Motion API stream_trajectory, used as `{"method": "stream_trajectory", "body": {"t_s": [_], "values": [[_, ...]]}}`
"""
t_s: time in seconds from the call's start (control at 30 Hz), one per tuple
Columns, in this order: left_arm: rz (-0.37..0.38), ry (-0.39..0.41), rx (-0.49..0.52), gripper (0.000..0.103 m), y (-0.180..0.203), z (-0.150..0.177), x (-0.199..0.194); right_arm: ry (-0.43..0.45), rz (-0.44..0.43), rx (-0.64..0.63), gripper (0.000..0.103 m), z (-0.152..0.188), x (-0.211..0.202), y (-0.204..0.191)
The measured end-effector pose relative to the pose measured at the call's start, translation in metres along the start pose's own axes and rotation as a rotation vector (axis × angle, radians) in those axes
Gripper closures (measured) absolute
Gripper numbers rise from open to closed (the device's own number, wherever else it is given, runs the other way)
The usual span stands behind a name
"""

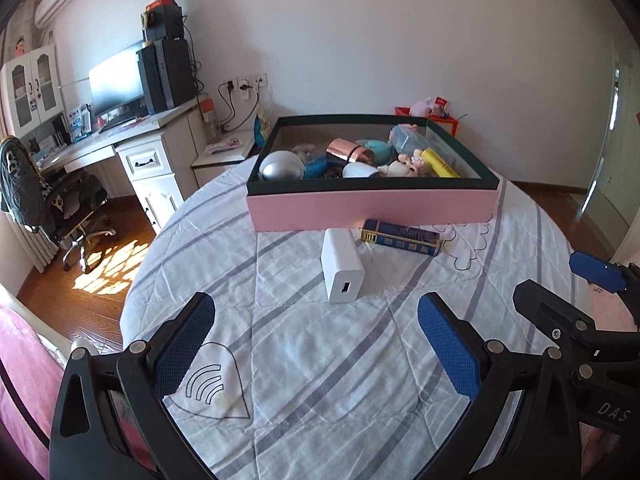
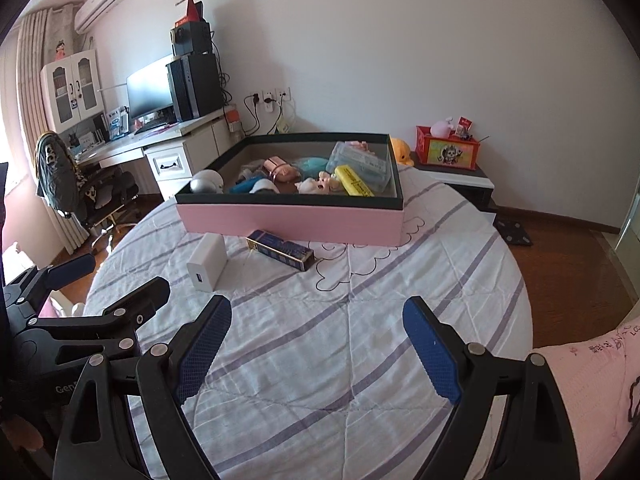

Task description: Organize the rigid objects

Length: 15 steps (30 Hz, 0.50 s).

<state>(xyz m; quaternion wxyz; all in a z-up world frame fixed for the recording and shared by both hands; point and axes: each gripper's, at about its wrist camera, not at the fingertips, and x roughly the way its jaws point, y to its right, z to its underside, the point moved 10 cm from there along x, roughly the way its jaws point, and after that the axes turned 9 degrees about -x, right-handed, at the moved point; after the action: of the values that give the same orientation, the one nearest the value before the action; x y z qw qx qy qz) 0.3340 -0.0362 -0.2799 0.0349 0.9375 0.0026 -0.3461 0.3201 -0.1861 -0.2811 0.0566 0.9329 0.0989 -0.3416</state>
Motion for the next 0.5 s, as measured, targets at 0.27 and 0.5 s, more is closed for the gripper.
{"method": "stream_trajectory", "body": {"t_s": [0.27,0.5], "values": [[-0.032,-0.091,0.008,0.0,-0.002,0.0,0.056,-0.084,-0.002,-0.027,0.014,-0.001,0.052,0.008],[-0.031,-0.152,0.005,0.005,0.001,-0.004,0.087,-0.126,0.012,-0.039,0.014,-0.008,0.078,0.016]]}}
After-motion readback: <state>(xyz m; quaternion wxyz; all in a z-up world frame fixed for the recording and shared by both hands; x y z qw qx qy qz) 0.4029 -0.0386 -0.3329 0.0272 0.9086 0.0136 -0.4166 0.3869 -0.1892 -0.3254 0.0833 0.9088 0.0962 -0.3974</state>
